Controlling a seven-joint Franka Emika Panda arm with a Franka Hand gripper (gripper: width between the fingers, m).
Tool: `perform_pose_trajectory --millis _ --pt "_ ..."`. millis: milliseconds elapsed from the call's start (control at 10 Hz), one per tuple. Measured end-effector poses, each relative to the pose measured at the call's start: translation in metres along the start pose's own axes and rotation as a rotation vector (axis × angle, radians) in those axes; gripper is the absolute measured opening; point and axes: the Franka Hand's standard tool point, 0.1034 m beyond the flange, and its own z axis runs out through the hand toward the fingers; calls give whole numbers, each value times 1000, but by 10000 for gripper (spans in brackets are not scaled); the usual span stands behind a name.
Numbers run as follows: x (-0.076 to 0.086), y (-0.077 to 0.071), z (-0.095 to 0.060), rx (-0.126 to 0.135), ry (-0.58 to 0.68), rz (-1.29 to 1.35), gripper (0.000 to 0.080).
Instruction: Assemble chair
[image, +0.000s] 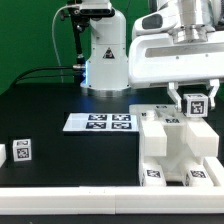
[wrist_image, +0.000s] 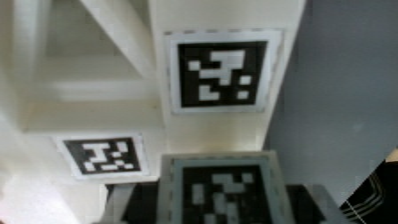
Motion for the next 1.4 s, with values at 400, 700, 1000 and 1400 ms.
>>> perform_pose_trajectory --millis 400,700,1000,1400 --pt "0 0 0 0 0 0 639" --pt "0 0 0 0 0 0 648" --pt "8 -10 -17 46 -127 45 649" --pt "-1 -10 -17 69 -414 120 649"
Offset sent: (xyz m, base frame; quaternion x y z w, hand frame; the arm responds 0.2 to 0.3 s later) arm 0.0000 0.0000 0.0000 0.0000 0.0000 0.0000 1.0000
